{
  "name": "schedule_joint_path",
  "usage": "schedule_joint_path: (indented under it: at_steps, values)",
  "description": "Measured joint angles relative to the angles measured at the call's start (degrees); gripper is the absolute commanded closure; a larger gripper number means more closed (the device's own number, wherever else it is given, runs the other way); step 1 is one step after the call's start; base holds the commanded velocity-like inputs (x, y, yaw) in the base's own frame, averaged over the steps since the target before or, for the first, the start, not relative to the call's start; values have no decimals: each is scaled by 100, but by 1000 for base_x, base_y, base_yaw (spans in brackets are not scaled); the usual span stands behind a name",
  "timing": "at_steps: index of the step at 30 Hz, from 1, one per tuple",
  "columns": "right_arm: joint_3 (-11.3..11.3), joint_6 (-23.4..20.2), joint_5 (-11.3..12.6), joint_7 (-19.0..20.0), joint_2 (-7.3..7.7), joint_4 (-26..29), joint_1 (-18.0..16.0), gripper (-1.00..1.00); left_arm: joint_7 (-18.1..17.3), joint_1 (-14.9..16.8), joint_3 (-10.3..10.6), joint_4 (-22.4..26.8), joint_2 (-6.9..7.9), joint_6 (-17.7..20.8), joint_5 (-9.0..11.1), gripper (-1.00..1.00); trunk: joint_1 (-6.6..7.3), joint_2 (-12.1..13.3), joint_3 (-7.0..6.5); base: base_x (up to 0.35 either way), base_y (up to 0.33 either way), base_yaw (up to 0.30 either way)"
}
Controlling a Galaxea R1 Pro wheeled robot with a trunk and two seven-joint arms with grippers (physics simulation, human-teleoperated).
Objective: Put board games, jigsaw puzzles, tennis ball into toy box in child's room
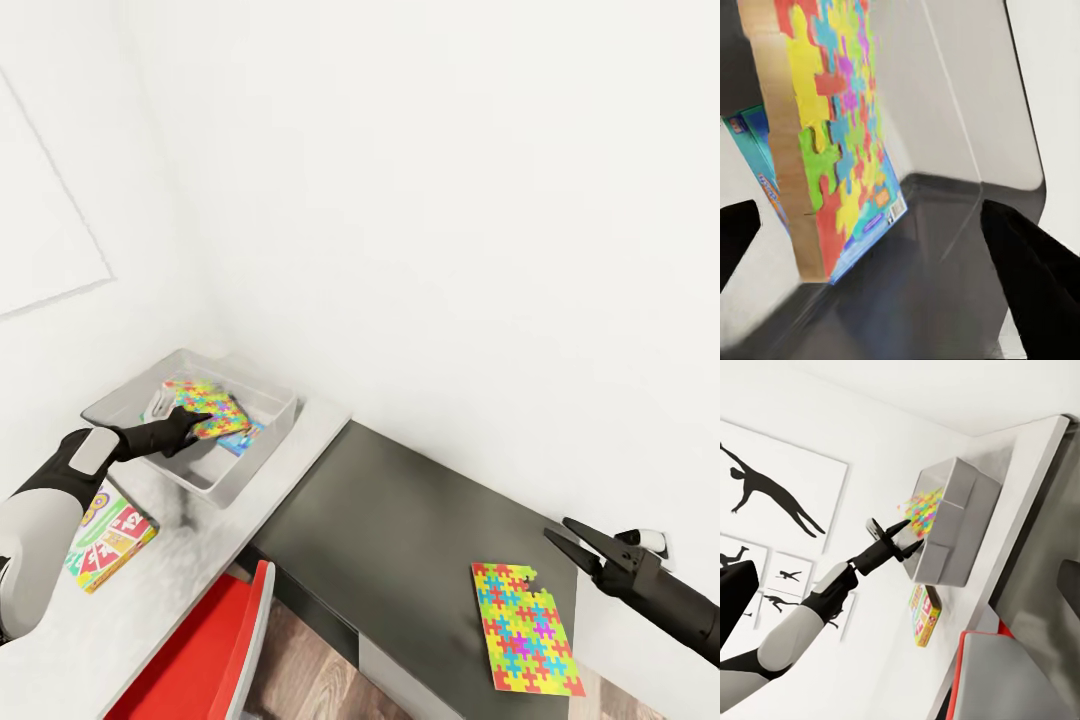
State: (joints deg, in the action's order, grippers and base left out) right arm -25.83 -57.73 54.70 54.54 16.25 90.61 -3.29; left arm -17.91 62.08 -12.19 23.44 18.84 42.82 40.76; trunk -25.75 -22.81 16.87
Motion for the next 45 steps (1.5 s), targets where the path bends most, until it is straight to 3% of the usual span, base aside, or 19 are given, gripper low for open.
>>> schedule_joint_path:
  at_steps: [3,6,12,16,18,22,27,31,37,42,45]
  values:
    - [-2,0,0,3,0,0,0,-100,-2,0,-6,-1,16,12,0,-100,0,0,0,0,0,0]
    - [-1,1,0,8,0,0,0,-100,-12,0,-12,-1,145,63,1,-100,0,0,0,0,0,0]
    - [1,1,0,9,0,0,0,-100,-54,0,-13,-2,539,173,14,-100,0,0,0,0,0,0]
    - [2,4,-1,9,-3,0,0,-100,-87,1,-35,-3,871,447,78,-100,0,-1,0,0,0,0]
    - [3,9,-1,9,-7,0,0,-100,-168,0,-156,-1,1064,675,130,-100,0,-1,0,0,0,0]
    - [4,19,-1,10,-8,-6,0,-100,-627,-1,-481,18,1300,1194,279,-100,0,-1,0,0,0,0]
    - [10,26,-6,10,-9,-6,0,-100,-1502,-1,-555,31,1457,1609,312,-100,0,0,0,0,0,0]
    - [11,27,-8,10,-9,-6,0,-100,-2147,-1,-537,39,1494,1685,285,-100,0,0,0,0,0,0]
    - [11,27,-9,15,-9,-8,0,-100,-2596,-1,-510,42,1645,1700,290,-100,0,-1,-17,0,0,-33]
    - [11,27,-8,18,-9,-8,1,-100,-3168,-13,-464,42,1875,1701,260,-100,0,-1,-55,0,0,-73]
    - [11,27,-17,19,-9,-8,1,-100,-3636,-33,-286,35,2102,1701,237,-100,1,-1,-81,0,0,-78]
